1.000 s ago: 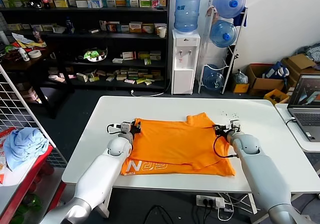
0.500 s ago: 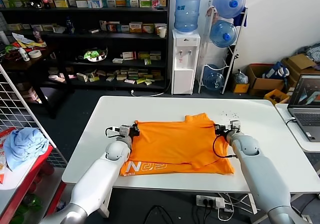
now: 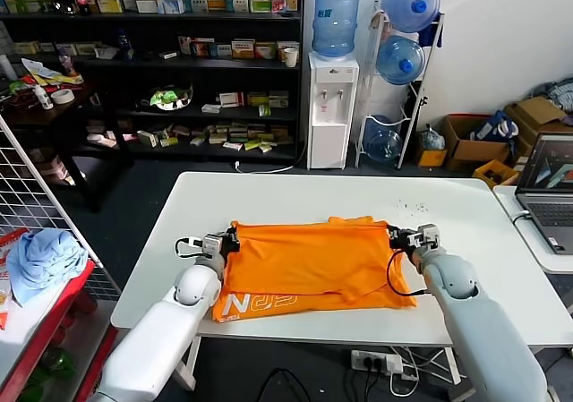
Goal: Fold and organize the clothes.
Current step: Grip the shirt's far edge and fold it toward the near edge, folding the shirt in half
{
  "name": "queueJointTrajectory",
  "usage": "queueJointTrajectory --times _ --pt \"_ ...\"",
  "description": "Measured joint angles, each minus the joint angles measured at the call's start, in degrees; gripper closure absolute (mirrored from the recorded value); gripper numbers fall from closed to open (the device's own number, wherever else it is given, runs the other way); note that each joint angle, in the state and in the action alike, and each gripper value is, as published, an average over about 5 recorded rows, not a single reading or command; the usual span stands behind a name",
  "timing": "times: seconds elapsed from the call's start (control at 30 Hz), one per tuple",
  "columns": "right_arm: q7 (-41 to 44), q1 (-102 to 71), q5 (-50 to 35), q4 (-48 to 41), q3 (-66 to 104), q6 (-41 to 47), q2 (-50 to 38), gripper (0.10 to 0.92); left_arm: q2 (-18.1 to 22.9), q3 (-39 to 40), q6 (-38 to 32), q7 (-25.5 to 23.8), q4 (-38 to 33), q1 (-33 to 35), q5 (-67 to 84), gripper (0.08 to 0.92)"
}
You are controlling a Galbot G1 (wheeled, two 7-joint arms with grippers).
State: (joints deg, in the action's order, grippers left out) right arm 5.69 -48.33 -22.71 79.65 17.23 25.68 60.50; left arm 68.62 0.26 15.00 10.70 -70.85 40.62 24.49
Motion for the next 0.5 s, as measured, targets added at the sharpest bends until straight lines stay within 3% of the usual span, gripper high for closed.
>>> queueJointTrajectory --times 0.5 --pt "-2.69 -18.57 2.01 18.14 4.62 0.52 -3.9 0.901 -7.57 -1.91 0.32 4.5 -19.63 14.32 -0.43 0.904"
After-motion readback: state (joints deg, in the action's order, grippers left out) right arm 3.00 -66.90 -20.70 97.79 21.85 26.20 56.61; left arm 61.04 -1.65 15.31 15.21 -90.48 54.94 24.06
